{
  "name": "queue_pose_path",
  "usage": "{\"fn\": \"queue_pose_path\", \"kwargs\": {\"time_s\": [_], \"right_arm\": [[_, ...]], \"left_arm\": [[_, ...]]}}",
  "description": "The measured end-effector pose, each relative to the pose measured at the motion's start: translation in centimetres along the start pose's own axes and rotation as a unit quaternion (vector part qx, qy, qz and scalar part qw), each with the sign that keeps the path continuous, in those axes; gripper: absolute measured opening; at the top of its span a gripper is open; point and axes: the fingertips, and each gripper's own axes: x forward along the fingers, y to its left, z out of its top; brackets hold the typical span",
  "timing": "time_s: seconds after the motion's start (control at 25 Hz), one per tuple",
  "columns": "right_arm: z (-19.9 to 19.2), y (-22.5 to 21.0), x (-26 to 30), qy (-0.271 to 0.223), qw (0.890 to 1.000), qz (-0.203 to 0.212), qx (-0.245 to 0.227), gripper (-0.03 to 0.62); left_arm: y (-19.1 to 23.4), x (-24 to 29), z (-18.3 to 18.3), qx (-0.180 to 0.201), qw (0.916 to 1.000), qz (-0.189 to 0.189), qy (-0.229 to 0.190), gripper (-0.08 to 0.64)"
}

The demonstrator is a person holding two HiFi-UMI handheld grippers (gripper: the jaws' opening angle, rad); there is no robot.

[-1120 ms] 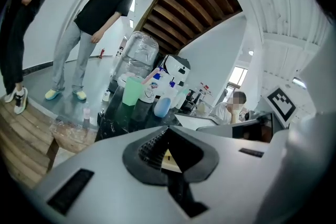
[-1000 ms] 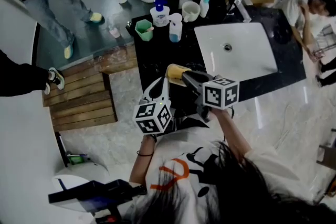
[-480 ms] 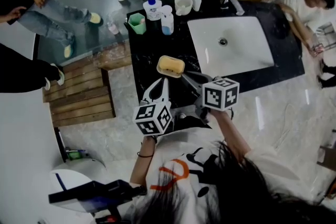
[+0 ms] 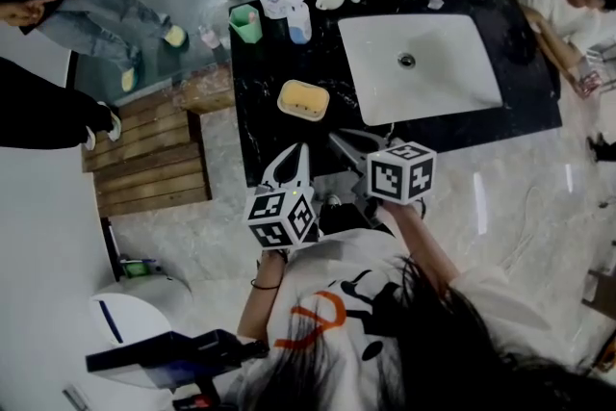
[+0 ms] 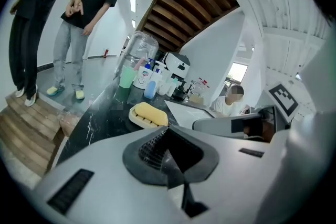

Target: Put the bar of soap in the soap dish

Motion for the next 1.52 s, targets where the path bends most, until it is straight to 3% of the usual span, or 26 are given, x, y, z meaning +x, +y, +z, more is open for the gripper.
{"fn": "queue_pose_path", "kwargs": {"time_s": [0.6, 1.16, 1.52], "right_arm": [[-2.4, 1.1, -2.3, -0.024, 0.999, -0.015, 0.029, 0.031], [-8.4, 7.5, -1.8, -0.028, 0.999, -0.035, 0.028, 0.025], [-12.8, 11.9, -3.7, -0.044, 0.998, -0.043, 0.032, 0.025]], "left_arm": [[-1.8, -2.3, -2.5, 0.015, 0.9994, -0.022, 0.021, 0.002], [1.6, -9.8, -3.9, 0.015, 0.9987, -0.047, 0.012, 0.002], [1.6, -15.2, -6.1, 0.029, 0.9969, -0.071, 0.014, 0.002]]}}
